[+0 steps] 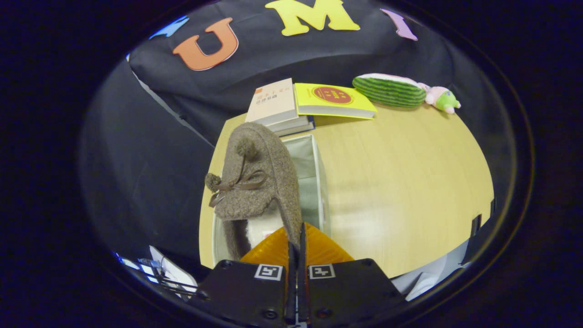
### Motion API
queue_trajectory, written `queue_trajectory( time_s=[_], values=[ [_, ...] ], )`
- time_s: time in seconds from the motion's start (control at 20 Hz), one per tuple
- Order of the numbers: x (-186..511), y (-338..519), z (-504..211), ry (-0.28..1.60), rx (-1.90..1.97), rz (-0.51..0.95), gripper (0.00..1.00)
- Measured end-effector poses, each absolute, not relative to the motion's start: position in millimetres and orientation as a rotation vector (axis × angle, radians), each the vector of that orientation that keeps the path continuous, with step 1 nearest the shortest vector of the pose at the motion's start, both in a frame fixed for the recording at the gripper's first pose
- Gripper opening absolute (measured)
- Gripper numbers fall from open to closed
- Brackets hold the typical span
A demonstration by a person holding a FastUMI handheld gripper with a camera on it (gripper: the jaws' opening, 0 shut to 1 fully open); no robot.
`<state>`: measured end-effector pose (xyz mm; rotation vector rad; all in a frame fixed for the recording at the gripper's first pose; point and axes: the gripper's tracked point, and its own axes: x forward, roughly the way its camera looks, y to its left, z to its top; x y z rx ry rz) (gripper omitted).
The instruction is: Open the storage box then place both shoes into the box .Put the left shoe in first, then the right shoe, with the right side of both shoes facing outward in a uniform manner.
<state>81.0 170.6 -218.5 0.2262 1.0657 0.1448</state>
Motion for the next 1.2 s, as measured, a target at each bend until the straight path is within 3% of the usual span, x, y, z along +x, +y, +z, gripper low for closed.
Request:
queue_trajectory(
  time_s=[0.25,0.45,0.55,0.6,0.85,1.05,1.2],
  values=[
    [88.7,166.2,-226.0,0.989,0.307,0.079,0.08],
    [99.3,164.0,-218.2,0.890,0.356,0.105,0.21],
    [105.7,156.7,-208.3,0.833,0.333,0.106,0.38],
    [107.8,152.4,-203.5,0.800,0.318,0.105,0.64],
    [115.6,136.1,-176.4,0.658,0.201,0.116,0.95],
    [113.5,108.1,-146.2,0.512,0.064,0.062,0.97],
    [108.7,110.5,-107.1,0.344,0.026,0.101,0.97]
  ],
)
